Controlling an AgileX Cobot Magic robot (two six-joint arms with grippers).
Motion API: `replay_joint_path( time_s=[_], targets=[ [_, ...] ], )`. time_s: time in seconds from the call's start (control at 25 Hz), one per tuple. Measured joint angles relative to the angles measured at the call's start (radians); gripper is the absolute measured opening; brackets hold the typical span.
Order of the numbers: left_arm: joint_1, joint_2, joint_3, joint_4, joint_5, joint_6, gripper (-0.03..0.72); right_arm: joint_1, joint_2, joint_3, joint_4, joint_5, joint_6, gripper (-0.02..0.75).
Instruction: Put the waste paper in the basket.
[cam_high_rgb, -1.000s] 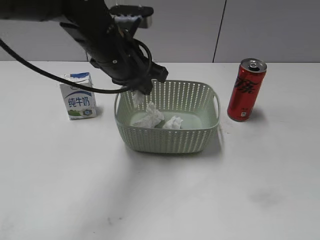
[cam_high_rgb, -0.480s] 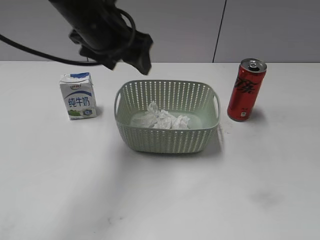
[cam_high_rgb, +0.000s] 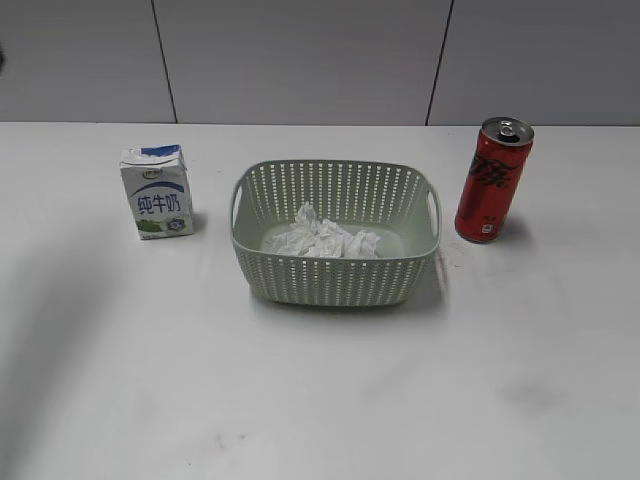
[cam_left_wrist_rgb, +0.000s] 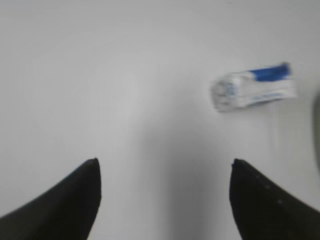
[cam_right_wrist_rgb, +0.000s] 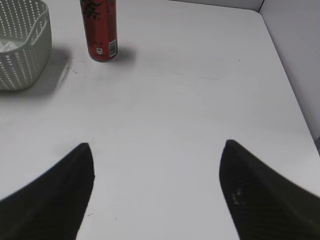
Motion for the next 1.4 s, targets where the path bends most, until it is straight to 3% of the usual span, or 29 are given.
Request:
replay_joint_path(
  time_s=[0.2, 0.32, 0.44, 0.68, 1.04, 1.24, 1.4],
  targets=[
    [0.185, -0.1, 0.116, 0.055, 0.006, -0.015, 0.589, 0.0, 0.0, 0.0, 0.0, 0.0, 0.0, 0.592],
    [0.216, -0.222, 0.247, 0.071, 0.009, -0.016, 0.588, 0.0, 0.0, 0.0, 0.0, 0.0, 0.0, 0.592],
    [0.198, -0.39, 0.393, 0.053, -0.057, -0.017, 0.588, 0.0, 0.0, 0.0, 0.0, 0.0, 0.0, 0.592],
    [0.073, -0.733, 0.648, 0.055, -0.125, -0.017, 0.588, 0.0, 0.0, 0.0, 0.0, 0.0, 0.0, 0.592],
    [0.066, -1.185, 0.941, 0.034, -0.129, -0.06, 0.588, 0.0, 0.0, 0.0, 0.0, 0.0, 0.0, 0.592],
    [0.065, -1.409, 1.043, 0.033, -0.095, -0.061, 0.588, 0.0, 0.0, 0.0, 0.0, 0.0, 0.0, 0.592],
    [0.065, -1.551, 1.055, 0.034, -0.092, -0.061, 0.588, 0.0, 0.0, 0.0, 0.0, 0.0, 0.0, 0.592]
  ],
)
